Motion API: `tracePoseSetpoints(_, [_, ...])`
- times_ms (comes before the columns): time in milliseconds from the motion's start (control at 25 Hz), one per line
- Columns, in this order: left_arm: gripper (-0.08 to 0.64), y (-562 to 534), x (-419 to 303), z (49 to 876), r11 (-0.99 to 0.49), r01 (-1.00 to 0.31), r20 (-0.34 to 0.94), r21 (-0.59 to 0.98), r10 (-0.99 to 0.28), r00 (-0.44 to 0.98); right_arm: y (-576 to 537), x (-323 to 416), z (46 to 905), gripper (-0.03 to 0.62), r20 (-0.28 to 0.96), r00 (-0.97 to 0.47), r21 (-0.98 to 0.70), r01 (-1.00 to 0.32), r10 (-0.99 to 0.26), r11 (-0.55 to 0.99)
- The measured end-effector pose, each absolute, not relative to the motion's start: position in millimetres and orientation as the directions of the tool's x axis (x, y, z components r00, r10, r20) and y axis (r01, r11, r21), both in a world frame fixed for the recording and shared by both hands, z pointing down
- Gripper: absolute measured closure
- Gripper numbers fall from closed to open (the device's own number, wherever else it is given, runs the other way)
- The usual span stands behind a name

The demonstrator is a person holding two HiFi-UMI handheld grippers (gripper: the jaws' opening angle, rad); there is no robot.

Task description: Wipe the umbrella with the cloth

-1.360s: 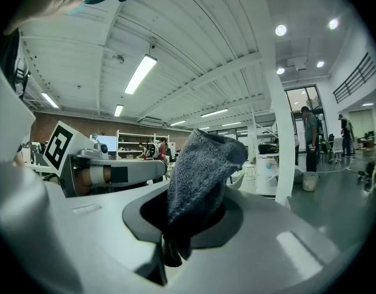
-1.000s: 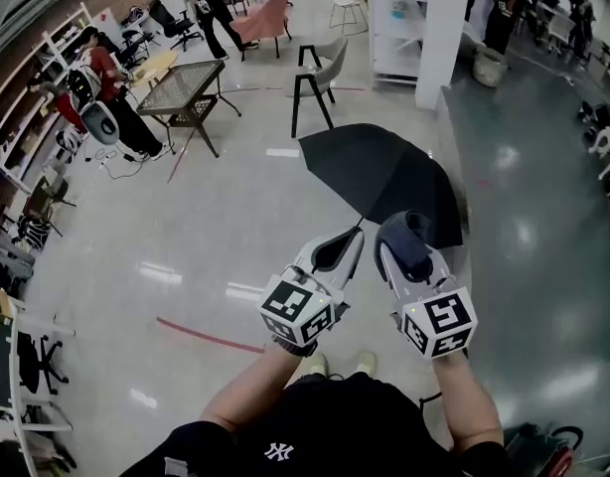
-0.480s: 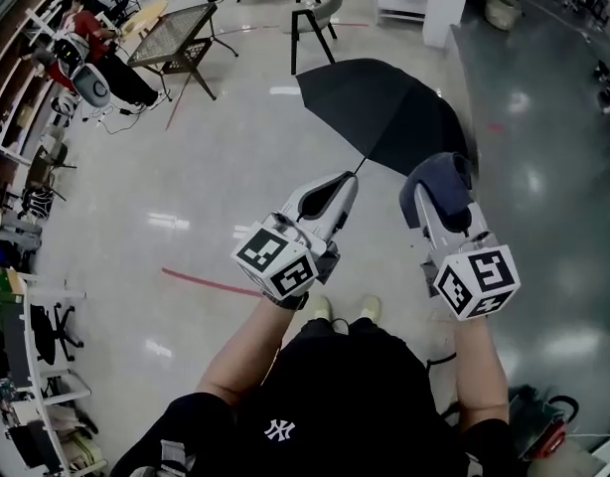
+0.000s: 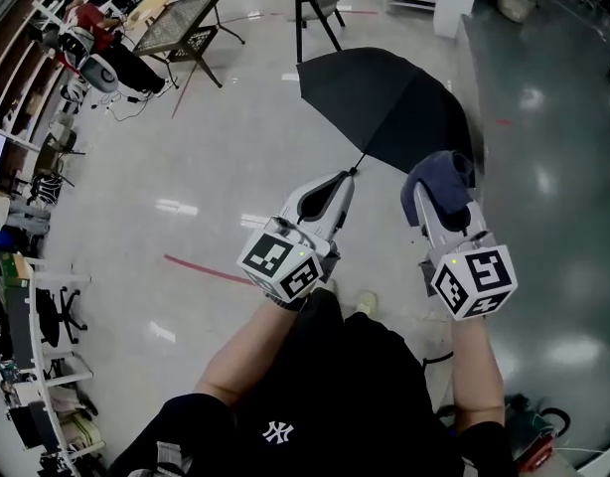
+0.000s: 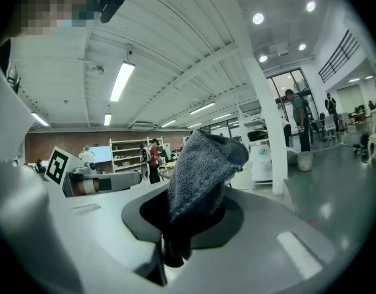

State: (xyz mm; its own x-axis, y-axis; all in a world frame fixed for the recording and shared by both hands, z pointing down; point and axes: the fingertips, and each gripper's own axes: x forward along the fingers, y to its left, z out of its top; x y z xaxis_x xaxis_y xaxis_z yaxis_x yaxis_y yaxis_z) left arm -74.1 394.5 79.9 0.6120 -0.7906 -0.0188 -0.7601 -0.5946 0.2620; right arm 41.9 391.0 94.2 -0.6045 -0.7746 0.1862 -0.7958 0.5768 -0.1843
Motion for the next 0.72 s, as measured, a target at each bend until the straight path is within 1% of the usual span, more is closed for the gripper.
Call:
tracePoseSetpoints(320, [0.557, 380, -74, 99, -0.551, -0.800, 0.027, 0.236, -0.819, 0.573, 375, 38, 104, 0.517, 0.207, -0.622, -0.170, -0.783, -0.756, 0.598])
tracePoseSetpoints(720, [0.557, 271, -110, 136, -0.492, -0.836, 0.037, 0.242, -0.856, 0.515, 268, -2, 135, 0.517, 0.297, -0.639, -0.133, -0.764, -0.710, 0.632])
